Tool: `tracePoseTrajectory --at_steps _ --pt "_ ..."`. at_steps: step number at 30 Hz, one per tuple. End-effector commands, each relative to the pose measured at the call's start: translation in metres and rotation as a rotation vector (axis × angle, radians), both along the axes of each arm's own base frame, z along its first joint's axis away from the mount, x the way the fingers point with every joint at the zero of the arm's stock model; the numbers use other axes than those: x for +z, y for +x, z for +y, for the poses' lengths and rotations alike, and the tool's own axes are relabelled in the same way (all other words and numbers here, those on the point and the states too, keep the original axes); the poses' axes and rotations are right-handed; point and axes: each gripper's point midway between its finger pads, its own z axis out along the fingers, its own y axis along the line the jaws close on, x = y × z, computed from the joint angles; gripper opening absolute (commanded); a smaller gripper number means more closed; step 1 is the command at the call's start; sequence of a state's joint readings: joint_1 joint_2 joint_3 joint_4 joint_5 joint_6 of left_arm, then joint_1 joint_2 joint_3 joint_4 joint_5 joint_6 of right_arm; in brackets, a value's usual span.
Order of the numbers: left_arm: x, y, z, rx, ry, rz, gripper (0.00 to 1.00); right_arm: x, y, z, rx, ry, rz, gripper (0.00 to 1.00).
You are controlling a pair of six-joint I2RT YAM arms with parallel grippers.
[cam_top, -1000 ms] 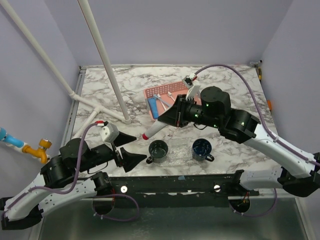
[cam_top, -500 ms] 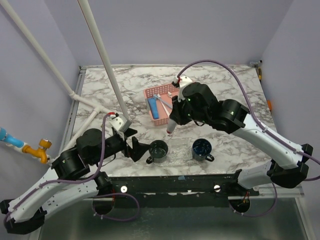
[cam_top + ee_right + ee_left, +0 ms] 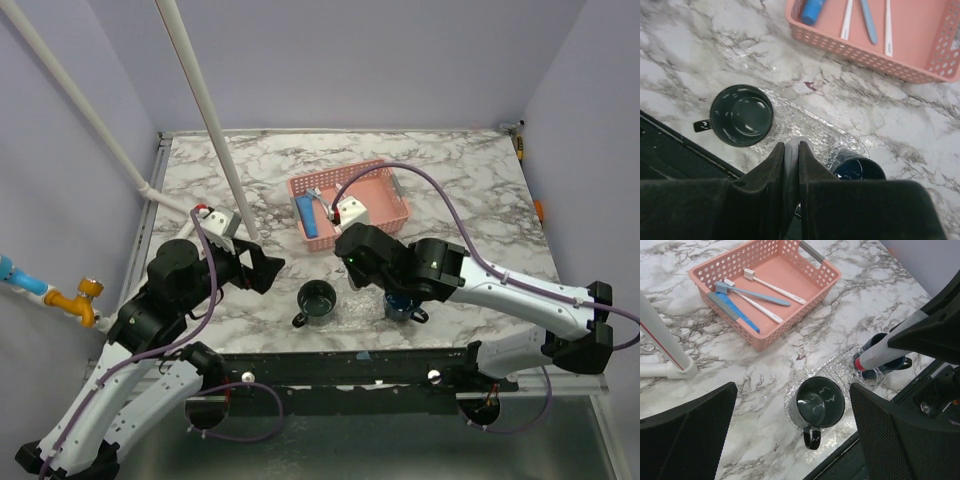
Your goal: Prepare toiletry sets of a toothbrush and toothpaste on the tray
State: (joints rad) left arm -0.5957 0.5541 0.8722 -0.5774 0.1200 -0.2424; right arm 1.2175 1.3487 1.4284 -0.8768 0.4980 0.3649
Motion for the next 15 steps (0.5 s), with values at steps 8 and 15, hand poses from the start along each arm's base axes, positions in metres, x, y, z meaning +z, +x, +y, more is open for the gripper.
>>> tracePoseTrajectory --at_steps 8,15 --pt "-0.023 0.008 0.002 0.012 0.001 -0.043 0.94 -0.011 0.003 -0.005 -0.112 0.084 -0.081 0.0" --pt "-0.028 0.007 0.003 0.011 0.011 -0.045 0.94 -0.017 0.006 -0.003 -0.123 0.09 -0.103 0.0"
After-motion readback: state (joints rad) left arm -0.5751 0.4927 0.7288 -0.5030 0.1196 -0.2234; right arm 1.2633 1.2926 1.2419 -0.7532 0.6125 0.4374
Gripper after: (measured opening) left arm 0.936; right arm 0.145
